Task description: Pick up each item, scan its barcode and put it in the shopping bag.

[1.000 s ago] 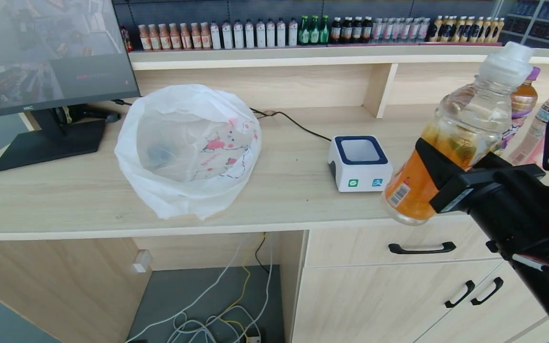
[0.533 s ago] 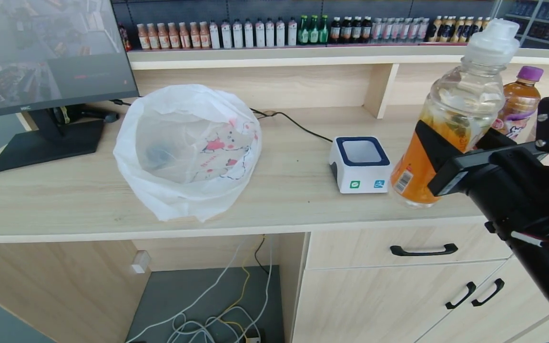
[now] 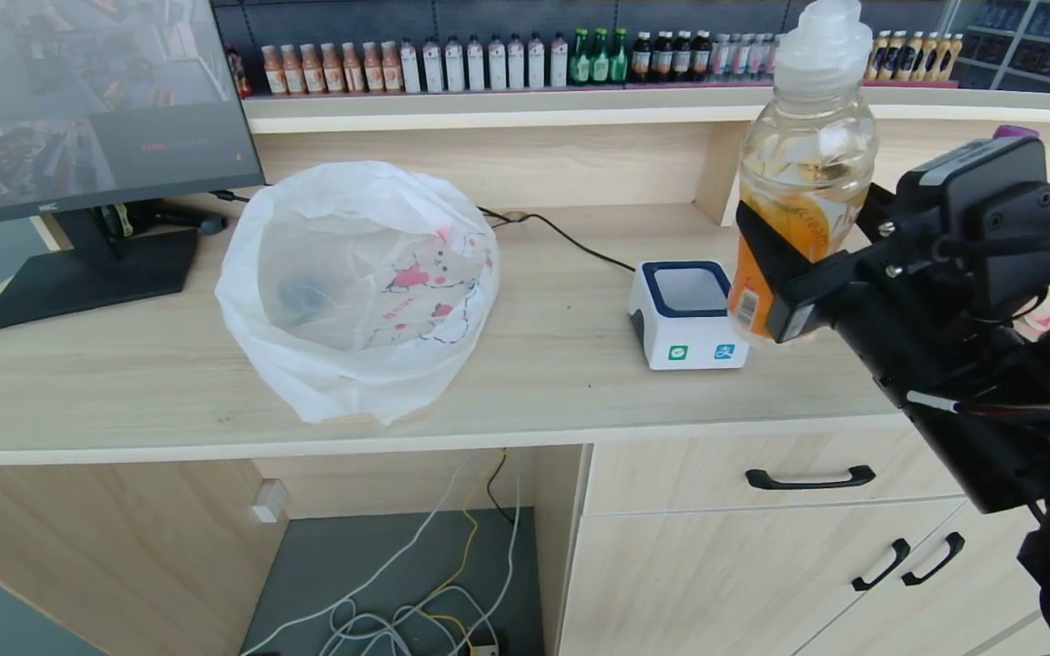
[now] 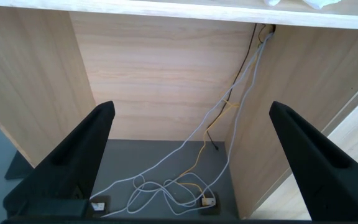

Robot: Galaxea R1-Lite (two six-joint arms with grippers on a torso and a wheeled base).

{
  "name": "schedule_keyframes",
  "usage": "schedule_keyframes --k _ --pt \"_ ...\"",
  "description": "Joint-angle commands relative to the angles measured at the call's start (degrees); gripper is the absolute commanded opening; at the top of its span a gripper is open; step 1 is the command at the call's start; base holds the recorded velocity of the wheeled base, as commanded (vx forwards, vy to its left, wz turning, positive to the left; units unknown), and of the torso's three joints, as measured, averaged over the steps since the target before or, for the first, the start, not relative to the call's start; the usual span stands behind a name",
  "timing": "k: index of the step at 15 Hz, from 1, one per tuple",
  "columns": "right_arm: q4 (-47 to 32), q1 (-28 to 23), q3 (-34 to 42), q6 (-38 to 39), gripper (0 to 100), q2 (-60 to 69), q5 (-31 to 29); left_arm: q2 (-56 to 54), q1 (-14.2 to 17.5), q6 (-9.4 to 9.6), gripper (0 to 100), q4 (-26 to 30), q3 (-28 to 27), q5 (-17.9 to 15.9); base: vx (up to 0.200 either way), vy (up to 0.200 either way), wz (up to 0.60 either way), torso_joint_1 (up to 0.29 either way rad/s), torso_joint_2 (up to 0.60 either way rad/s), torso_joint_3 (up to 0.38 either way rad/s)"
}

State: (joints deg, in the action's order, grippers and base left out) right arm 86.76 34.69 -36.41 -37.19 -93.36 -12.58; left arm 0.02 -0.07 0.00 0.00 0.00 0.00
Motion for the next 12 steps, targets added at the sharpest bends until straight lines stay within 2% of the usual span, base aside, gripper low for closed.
schedule_keyframes --k 1,7,12 --pt "0.08 0.02 -2.43 -2.36 0 -1.83 2.3 -0.02 -0.01 0.0 100 0.0 0.0 0.0 0.0 0.0 0.0 0.0 0.0 0.0" --pt "-0.63 -0.59 -6.13 -7.89 0 -3.06 11.35 -0.02 -0.01 0.0 100 0.0 0.0 0.0 0.0 0.0 0.0 0.0 0.0 0.0" --pt "-13.2 -8.33 -18.08 -9.48 0 -4.12 26.64 -0.02 -0.01 0.0 100 0.0 0.0 0.0 0.0 0.0 0.0 0.0 0.0 0.0"
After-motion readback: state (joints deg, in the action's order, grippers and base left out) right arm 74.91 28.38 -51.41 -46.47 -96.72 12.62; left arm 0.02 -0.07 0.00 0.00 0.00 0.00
